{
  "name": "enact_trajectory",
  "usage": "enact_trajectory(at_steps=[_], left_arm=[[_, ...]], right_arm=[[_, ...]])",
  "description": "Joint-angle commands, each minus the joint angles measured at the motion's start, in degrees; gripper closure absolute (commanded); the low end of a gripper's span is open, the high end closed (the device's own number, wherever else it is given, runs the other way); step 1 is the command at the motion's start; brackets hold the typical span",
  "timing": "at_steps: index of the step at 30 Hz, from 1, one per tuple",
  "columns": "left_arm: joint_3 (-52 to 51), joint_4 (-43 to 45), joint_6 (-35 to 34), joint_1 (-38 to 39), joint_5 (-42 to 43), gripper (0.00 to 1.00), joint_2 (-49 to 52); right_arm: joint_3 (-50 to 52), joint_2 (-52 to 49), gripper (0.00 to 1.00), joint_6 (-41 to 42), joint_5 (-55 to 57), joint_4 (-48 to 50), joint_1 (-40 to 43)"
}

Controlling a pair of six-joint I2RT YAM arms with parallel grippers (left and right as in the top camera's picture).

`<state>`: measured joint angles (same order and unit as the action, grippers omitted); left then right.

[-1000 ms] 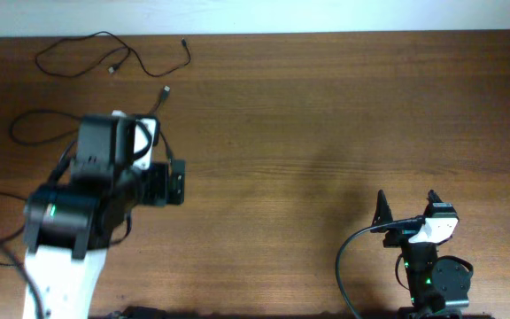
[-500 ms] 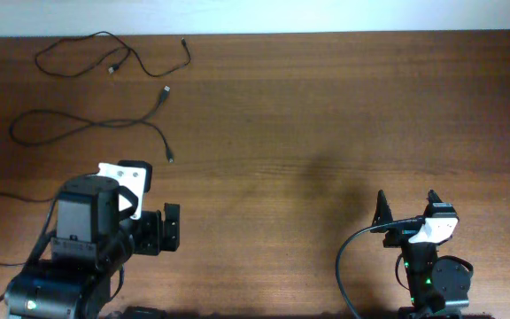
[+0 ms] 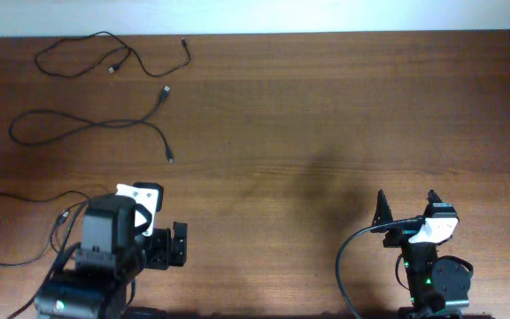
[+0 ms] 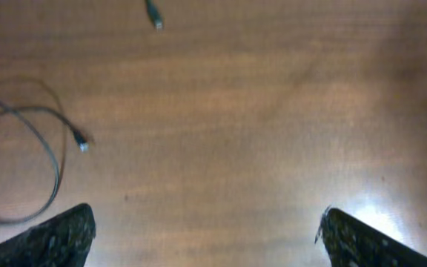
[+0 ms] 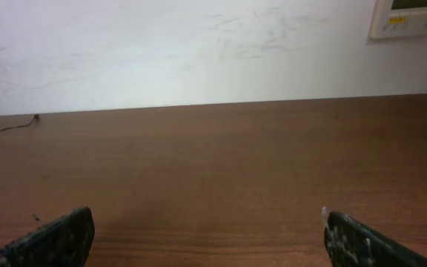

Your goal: Untangle cables

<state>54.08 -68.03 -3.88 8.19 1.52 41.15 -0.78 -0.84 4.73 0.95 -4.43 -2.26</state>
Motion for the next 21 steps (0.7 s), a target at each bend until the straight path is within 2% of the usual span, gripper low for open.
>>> enact_trajectory(at_steps=[1,16,21], left_arm=[[-3.7,4.7,0.1,0.0,0.6,0.01,-4.4],[-12.9,17.1,1.4,0.0,2.8,0.01,-18.0],[-16.8,23.9,5.8,0.0,10.0,0.01,-18.9]], right_arm=[[0.5,0.5,0.02,0.0,-0.3,-0.2,0.4],[0.5,0.5,0.02,0.0,-0.3,-0.2,0.4],[0.5,0.5,0.02,0.0,-0.3,-0.2,0.4]])
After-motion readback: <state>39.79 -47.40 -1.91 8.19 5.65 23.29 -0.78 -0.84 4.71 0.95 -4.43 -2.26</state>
